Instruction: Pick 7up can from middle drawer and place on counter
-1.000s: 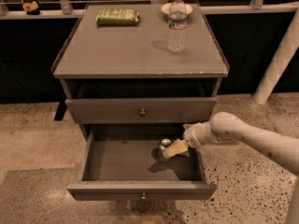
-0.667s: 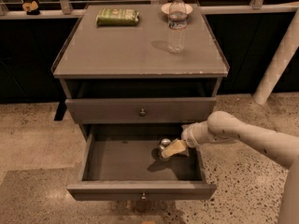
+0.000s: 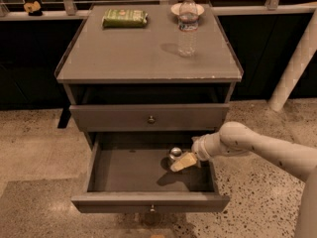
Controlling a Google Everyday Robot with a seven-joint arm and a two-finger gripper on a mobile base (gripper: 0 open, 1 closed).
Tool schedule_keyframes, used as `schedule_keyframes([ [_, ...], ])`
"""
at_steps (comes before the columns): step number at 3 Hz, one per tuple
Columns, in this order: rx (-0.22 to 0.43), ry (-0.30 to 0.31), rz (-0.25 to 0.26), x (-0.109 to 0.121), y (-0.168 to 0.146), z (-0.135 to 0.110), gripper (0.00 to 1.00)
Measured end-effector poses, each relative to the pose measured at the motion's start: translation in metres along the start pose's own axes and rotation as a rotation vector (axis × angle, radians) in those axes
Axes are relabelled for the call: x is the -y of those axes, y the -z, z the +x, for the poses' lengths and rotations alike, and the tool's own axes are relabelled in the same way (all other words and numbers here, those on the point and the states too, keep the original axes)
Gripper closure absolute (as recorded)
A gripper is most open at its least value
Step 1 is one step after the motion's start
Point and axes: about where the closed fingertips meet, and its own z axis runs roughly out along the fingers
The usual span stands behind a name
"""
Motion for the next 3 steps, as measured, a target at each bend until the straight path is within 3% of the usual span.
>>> schedule_keyframes([
  [1,-0.008,-0.013,-0.034,-0.009,-0.017,0.011,0.0],
  [2,0.04,-0.061,-0.049,0.002,-0.073,0.007,0.0],
  [3,0.04,-0.061,-0.049,0.002,-0.073,0.007,0.0],
])
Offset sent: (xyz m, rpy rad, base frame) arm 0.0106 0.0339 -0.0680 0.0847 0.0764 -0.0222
